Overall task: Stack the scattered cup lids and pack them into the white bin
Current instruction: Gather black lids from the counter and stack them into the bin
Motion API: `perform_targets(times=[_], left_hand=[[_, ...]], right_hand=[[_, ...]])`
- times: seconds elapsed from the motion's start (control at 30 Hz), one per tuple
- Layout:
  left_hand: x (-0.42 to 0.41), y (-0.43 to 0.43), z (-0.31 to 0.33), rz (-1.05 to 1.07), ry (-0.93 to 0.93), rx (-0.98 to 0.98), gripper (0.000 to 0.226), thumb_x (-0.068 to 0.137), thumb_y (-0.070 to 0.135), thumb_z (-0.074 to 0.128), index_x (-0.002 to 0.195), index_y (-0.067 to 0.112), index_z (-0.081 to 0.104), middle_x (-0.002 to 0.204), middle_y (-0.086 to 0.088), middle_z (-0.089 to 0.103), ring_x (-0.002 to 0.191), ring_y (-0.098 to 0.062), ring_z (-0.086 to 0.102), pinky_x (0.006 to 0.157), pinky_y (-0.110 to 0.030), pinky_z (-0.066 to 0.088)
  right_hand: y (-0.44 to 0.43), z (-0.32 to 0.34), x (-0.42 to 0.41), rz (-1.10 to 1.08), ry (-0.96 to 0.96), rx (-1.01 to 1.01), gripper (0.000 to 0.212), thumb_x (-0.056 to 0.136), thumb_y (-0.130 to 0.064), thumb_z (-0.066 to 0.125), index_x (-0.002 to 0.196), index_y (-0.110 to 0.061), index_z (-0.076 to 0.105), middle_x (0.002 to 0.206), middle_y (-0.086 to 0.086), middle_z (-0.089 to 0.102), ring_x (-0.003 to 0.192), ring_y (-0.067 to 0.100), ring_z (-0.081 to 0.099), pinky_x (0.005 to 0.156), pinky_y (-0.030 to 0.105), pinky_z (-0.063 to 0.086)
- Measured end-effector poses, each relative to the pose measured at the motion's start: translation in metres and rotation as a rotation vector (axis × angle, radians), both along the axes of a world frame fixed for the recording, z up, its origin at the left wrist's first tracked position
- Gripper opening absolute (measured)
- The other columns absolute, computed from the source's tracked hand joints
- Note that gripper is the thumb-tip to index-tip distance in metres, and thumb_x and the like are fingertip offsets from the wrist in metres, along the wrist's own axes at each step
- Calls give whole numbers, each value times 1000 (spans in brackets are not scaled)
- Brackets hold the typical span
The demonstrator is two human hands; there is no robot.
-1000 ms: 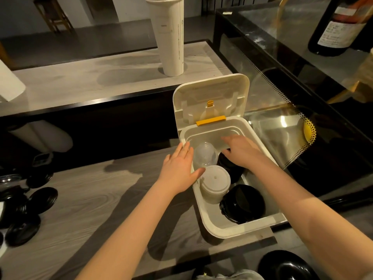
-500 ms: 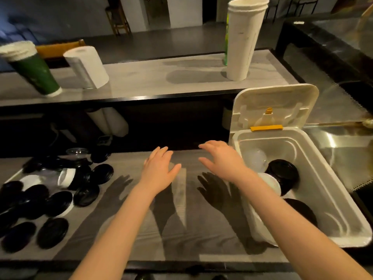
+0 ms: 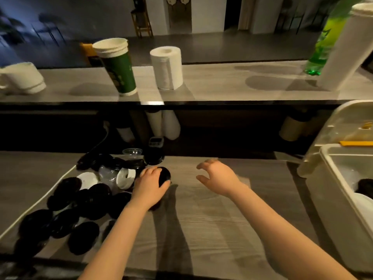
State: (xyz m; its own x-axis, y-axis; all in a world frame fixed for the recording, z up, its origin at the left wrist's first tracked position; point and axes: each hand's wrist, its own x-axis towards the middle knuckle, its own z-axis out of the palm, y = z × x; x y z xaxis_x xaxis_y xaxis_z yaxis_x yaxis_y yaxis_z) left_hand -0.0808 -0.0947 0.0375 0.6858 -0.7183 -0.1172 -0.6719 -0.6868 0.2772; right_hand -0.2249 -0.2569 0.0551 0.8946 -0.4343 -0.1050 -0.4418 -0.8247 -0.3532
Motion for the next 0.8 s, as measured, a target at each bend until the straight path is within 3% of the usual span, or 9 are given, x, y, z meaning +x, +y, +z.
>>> perform_targets(times=[0.33,0.53,0.7,0.8], left_hand=[[130,57,-48,141,124,155,60,88,40,57,138,14,39,144,-8,35,133,-29,29,107,-41,33],[159,68,-63,136,291,126,88,76,51,68,145,16,27,148,-10,32,135,-30,32,106,-43,36],[168,69,-70,87,293,155,92,79,53,65,148,15,17,152,-10,26,139,-29,27,109,-40,32],[167,67,-69,73,211,128,84,83,53,60,147,14,21,152,-8,23,140,-28,21,110,-40,29]], right_hand=[[52,-51,102,-69,220,114,50,94,-36,51,140,-19,40,143,4,43,127,25,44,100,36,42],[58,-88,138,-162,275,244,61,89,-32,58,142,-17,32,146,8,37,129,28,43,101,39,40],[56,-97,165,-25,350,183,93,82,-21,68,151,-28,5,160,4,2,146,30,8,116,46,23],[56,-100,179,77,437,123,100,79,-23,72,151,-29,4,159,0,1,146,27,7,115,47,25]])
